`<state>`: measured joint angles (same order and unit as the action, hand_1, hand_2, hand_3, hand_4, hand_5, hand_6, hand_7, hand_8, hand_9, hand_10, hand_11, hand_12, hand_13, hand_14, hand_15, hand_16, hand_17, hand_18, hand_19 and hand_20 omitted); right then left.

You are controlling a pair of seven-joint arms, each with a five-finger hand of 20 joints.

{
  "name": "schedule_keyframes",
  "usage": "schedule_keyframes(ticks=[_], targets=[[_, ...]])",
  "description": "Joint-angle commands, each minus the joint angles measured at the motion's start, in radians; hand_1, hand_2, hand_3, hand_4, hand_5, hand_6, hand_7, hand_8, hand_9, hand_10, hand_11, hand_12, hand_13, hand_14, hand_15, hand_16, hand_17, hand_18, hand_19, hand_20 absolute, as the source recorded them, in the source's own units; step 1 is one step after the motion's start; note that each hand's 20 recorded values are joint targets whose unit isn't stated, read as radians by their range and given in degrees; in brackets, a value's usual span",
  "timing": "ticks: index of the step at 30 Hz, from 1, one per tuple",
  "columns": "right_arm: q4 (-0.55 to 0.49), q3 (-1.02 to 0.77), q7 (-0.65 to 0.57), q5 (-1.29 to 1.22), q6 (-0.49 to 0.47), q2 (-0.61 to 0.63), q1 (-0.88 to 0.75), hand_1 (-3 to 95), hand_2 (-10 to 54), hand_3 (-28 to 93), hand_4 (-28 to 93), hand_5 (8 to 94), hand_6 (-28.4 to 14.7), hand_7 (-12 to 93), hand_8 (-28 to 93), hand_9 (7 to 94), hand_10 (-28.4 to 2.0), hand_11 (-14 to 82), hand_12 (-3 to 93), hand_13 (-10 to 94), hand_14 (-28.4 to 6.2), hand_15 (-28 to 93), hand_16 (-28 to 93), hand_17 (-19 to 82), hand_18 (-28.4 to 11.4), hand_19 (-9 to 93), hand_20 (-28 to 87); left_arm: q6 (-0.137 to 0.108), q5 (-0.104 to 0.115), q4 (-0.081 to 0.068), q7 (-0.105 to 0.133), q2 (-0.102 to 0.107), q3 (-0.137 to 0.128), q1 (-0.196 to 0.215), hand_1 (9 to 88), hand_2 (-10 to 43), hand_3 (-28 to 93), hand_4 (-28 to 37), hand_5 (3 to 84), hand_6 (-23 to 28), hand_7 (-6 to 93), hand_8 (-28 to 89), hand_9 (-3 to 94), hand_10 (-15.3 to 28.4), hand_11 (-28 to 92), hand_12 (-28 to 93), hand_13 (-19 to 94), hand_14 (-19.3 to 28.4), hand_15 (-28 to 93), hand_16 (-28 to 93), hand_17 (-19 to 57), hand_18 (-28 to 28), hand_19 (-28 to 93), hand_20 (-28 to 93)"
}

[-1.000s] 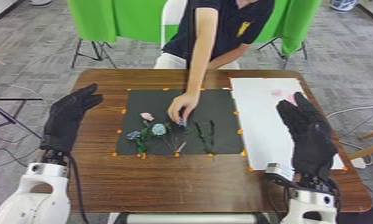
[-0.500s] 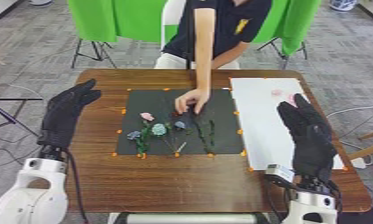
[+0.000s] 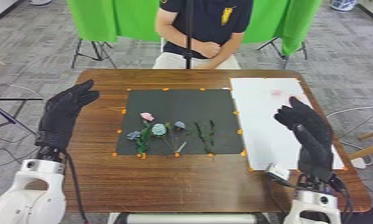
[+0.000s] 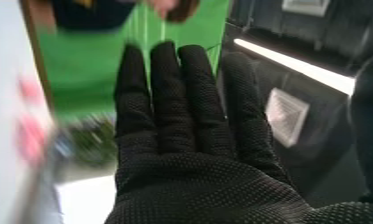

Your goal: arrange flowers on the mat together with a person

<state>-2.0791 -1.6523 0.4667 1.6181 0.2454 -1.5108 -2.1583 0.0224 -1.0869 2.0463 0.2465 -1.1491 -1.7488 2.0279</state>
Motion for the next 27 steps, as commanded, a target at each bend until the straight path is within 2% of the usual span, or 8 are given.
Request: schedule_keyframes(ticks=[1,5,8,10,14,17,21,27], targets=[[-0.087,-0.127,-0.41,0.313,-0.009,0.186,0.122,25.3,-9.5,51,-28,46.1,-4.8,13,-9,55.1,-18.5,8.7,16.7,61,-15.5,21,20,41,-17.3,47,42,-0.021,0.015,0.015,-0.019,-0.006,-0.017,0.033,24.2,3.7,63,-24.7,47.2,4.5,10.3,-6,45.0,13.9,20,16,33,17.0,14,5,2.2,12.3,5,15],[-0.12,-0.184,-0.595,0.451,-0.195,0.245,0.19,22.7,-9.5,57,-28,47.1,-6.1,11,-8,58.2,-19.9,9.4,16.5,66,-14.6,26,20,45,-17.3,58,39,-0.02,0.003,0.015,-0.02,-0.01,-0.013,0.028,24.2,3.7,63,-24.7,47.2,4.5,10.4,-6,45.0,13.9,20,16,33,17.0,14,5,2.2,12.3,5,15],[-0.086,-0.179,-0.675,0.539,-0.288,0.296,0.272,25.1,-9.5,59,-28,47.5,-6.6,9,-7,60.6,-20.1,9.4,16.0,72,-13.4,28,19,50,-15.8,64,37,-0.03,0.004,0.027,-0.024,-0.019,-0.025,0.052,24.3,3.7,63,-24.7,47.2,4.5,10.3,-6,45.0,14.0,20,16,33,17.0,14,5,2.2,12.3,5,15],[-0.049,-0.165,-0.702,0.603,-0.313,0.333,0.327,29.2,-9.5,51,-28,47.8,-6.8,9,-7,63.3,-20.1,9.6,15.6,77,-12.1,30,20,54,-14.4,70,36,-0.034,0.004,0.027,-0.02,-0.018,-0.027,0.051,24.2,3.8,63,-24.7,47.2,4.5,10.3,-6,45.0,14.0,20,16,33,17.0,14,5,2.1,12.3,5,15],[0.062,-0.082,-0.814,0.696,-0.403,0.428,0.475,41.4,-9.5,16,-18,48.3,-6.6,8,-6,70.1,-18.6,10.6,15.1,88,-8.8,33,21,64,-10.1,82,24,-0.03,0.002,0.023,-0.026,-0.014,-0.023,0.041,24.3,3.9,63,-24.6,47.2,4.5,10.4,-6,45.0,14.0,20,16,33,16.9,14,5,1.9,12.5,6,15],[0.136,-0.052,-0.826,0.744,-0.433,0.46,0.541,43.7,-9.5,8,-14,50.5,-6.2,8,-6,74.3,-17.5,12.0,14.9,93,-7.0,34,22,67,-8.0,88,16,-0.028,0.0,0.022,-0.026,-0.013,-0.013,0.038,24.1,3.8,63,-24.6,47.1,4.5,10.3,-6,44.9,13.9,20,16,32,17.0,14,5,1.4,13.2,6,15],[0.252,0.008,-0.846,0.81,-0.528,0.481,0.643,44.6,-9.5,7,-14,51.7,-5.5,9,-7,78.4,-16.5,13.1,15.0,94,-5.4,40,21,69,-6.8,93,11,-0.033,0.001,0.032,-0.034,-0.022,-0.019,0.064,24.1,3.8,63,-24.6,47.0,4.5,10.4,-6,44.9,13.9,20,16,32,17.0,14,5,1.4,13.3,6,15],[0.42,0.076,-0.874,0.857,-0.646,0.476,0.768,37.4,-9.5,32,-25,52.2,-4.9,9,-7,81.0,-15.8,13.7,15.2,94,-4.1,47,17,72,-6.0,93,15,-0.058,0.002,0.041,-0.044,-0.026,-0.019,0.073,24.3,4.2,62,-24.9,47.0,4.5,10.3,-6,44.8,13.9,20,16,32,17.1,14,5,1.3,13.2,6,15]])
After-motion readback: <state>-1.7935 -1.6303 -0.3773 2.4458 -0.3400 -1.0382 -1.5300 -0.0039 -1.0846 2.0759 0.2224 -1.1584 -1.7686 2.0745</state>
